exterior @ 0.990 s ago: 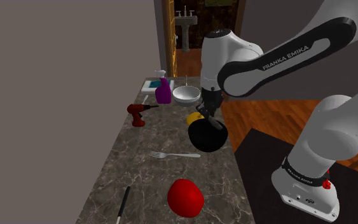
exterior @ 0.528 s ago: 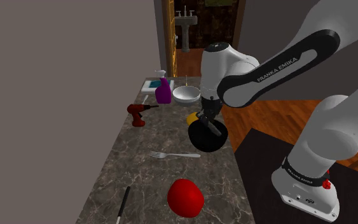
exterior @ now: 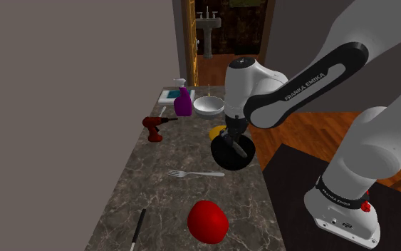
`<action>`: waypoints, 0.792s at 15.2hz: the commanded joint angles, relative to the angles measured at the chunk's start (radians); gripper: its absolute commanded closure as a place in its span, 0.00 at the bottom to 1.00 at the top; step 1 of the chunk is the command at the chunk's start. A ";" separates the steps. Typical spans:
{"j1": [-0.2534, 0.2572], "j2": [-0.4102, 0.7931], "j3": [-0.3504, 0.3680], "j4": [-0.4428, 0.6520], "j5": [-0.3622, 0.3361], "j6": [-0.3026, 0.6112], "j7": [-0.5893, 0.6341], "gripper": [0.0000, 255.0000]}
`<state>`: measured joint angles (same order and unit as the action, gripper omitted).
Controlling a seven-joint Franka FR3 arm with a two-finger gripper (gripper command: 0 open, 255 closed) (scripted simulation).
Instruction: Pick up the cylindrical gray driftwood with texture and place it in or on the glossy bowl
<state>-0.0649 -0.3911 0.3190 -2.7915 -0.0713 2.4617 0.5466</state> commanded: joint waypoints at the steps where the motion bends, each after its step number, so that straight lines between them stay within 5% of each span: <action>1: 0.000 0.001 0.000 0.000 -0.001 0.002 0.000 1.00; 4: 0.000 0.001 0.000 0.000 -0.001 0.002 0.000 1.00; 5: 0.000 0.001 0.000 0.000 0.000 0.002 0.000 0.00; 10: 0.000 0.001 0.000 0.000 0.000 0.002 0.000 0.00; 12: 0.022 -0.065 -0.011 0.025 0.027 -0.088 -0.019 0.00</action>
<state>-0.0518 -0.4328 0.3102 -2.7788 -0.0549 2.4102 0.5323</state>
